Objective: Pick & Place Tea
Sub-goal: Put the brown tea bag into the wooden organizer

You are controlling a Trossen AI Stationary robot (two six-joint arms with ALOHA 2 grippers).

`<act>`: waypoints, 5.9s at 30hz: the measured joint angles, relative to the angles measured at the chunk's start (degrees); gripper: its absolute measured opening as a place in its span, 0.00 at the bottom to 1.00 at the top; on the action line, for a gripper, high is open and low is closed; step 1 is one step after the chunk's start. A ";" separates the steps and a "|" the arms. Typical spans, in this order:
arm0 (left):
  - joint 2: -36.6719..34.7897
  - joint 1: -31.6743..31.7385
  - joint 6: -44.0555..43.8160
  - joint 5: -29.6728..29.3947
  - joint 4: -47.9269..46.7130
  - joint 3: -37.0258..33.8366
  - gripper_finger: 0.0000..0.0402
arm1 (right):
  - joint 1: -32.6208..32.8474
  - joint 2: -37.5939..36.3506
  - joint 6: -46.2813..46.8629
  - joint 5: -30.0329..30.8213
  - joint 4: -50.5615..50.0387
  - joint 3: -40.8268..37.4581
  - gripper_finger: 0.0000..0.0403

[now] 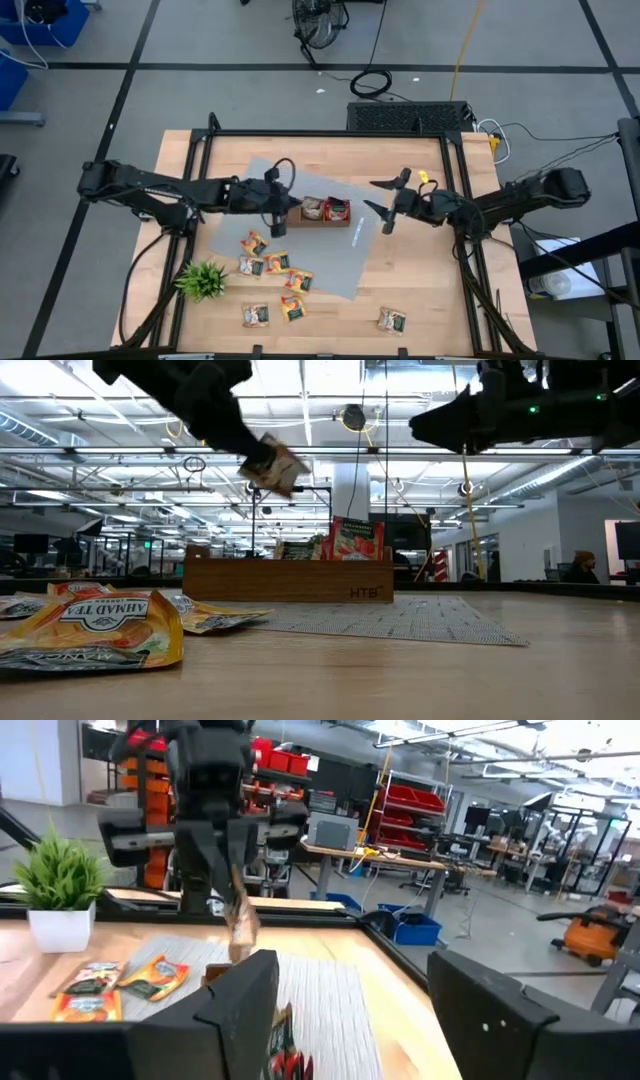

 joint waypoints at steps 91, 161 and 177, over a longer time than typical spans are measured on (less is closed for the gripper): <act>28.78 3.31 1.86 12.19 -32.26 29.33 0.30 | -1.40 -2.10 1.67 0.03 -2.15 -2.68 0.52; -0.82 -8.74 -8.95 10.17 34.60 -13.66 0.22 | 43.51 45.73 67.92 -16.01 -82.52 44.31 0.62; -0.82 -8.74 -9.88 10.17 32.96 -13.66 0.22 | 43.16 34.57 77.32 -14.20 -70.98 43.94 0.59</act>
